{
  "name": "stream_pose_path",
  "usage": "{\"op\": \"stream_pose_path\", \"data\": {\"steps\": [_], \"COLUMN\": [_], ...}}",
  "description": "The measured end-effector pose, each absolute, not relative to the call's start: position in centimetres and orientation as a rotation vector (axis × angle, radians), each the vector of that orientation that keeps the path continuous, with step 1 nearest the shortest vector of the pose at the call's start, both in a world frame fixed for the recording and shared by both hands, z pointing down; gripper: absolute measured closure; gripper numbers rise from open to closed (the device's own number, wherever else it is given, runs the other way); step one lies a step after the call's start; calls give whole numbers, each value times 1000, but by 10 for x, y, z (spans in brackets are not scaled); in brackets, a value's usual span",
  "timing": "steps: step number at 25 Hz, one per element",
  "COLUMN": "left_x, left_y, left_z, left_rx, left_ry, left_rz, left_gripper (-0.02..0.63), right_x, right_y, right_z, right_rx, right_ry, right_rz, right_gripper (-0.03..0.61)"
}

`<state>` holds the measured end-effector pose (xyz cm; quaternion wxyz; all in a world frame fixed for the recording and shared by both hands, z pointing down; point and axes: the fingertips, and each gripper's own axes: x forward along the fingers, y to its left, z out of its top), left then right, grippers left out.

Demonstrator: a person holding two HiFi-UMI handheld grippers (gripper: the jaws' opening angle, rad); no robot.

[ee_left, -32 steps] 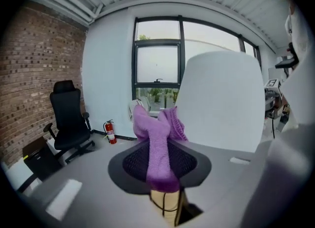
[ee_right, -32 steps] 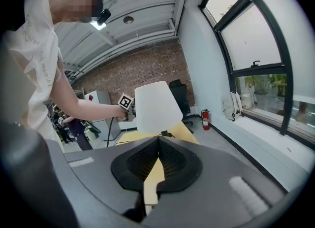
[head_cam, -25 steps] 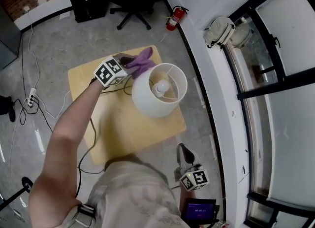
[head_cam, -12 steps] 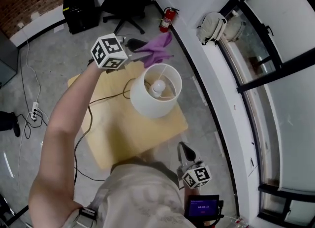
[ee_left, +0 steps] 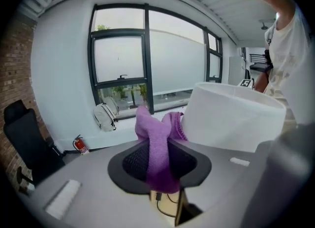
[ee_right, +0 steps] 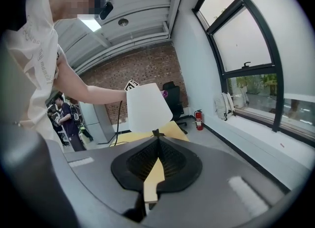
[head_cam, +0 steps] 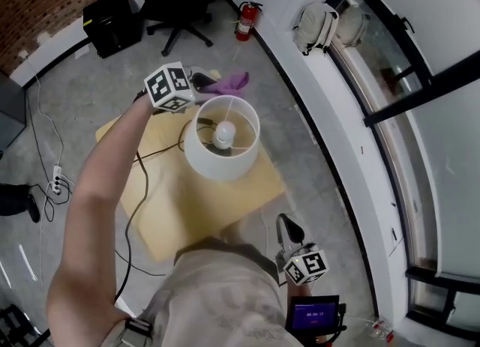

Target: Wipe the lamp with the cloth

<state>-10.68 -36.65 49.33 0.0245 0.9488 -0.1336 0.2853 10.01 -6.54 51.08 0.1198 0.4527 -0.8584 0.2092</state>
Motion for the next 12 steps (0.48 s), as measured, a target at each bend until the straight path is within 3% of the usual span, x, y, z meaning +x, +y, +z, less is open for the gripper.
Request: {"op": "stream_pose_path", "data": {"steps": [12], "left_x": [-111], "left_y": [-386], "left_z": [584], "left_rx": [2783], "left_ry": [-369], "left_rz": [1326], "left_gripper": [520], "right_x": [137], "right_y": [-67], "right_z": [523], "right_rx": [1408], "right_ry": [-2461], "right_rz": [681], "right_gripper": [565]}}
